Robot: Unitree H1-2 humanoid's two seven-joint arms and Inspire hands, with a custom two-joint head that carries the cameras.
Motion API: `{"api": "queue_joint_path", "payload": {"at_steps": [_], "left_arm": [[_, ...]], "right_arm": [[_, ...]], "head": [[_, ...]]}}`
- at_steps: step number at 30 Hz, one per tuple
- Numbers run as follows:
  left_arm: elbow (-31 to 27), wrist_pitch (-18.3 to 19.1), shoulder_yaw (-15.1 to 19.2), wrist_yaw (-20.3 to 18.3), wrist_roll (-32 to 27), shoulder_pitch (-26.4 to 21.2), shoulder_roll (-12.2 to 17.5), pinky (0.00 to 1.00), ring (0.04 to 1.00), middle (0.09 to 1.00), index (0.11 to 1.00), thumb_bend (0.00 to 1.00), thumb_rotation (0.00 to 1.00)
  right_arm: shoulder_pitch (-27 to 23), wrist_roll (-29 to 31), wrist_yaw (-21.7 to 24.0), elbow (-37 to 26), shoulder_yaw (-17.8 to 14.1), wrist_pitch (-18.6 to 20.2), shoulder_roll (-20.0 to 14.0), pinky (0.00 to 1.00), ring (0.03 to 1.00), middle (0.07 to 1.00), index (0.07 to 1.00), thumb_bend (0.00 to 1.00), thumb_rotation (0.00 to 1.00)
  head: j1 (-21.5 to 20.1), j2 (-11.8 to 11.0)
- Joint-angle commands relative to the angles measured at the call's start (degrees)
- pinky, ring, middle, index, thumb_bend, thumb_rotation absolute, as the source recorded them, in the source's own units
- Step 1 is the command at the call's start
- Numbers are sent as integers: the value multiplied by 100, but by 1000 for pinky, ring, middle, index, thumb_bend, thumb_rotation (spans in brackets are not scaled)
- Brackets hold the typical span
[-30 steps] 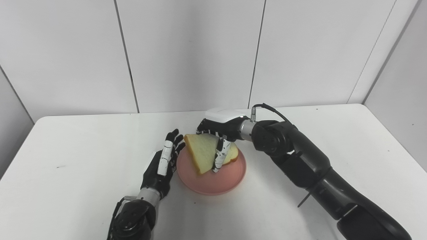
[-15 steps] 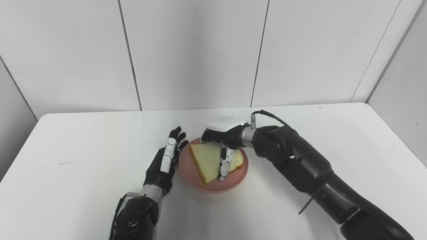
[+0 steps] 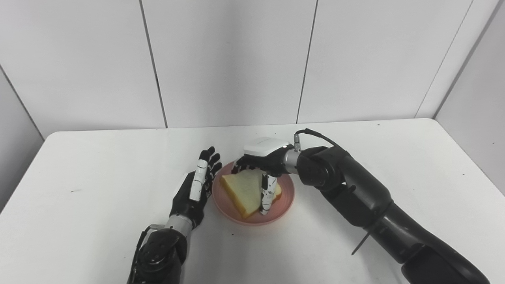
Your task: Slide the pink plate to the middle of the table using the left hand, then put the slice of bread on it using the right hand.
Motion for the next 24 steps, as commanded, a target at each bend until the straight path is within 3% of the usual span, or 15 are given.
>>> {"api": "queue_joint_path", "payload": {"at_steps": [1, 6, 11, 16, 19, 24], "left_arm": [[-231, -25, 17, -40, -45, -270, -18, 968, 995, 1000, 1000, 840, 1000], [-313, -38, 27, -48, -87, -231, -38, 965, 998, 1000, 1000, 810, 993], [-377, -80, -8, -9, 29, -207, 9, 947, 988, 1000, 1000, 820, 1000], [-547, -55, 81, 48, -49, -141, -42, 936, 975, 981, 993, 812, 969], [-667, 36, 130, 96, -82, -94, -73, 950, 980, 983, 999, 816, 963], [-786, 131, 127, 166, 32, -17, -55, 934, 972, 980, 994, 832, 959]], "right_arm": [[-287, -2, 80, -317, -90, 85, -22, 695, 786, 822, 812, 856, 250], [-356, 0, 384, -588, -157, 280, -46, 712, 864, 922, 938, 931, 391], [-395, -2, 592, -785, -284, 512, -70, 709, 893, 980, 975, 988, 459], [-293, -100, 599, -1107, -428, 628, -142, 795, 964, 990, 999, 982, 518], [-111, -47, 459, -1264, -621, 703, -154, 822, 984, 994, 1000, 958, 492], [472, 242, -279, -1409, -1141, 508, -126, 908, 997, 1000, 1000, 859, 497]], "head": [[17, 3], [9, -3], [-4, -27], [14, -36], [4, -46], [-9, -90]]}}
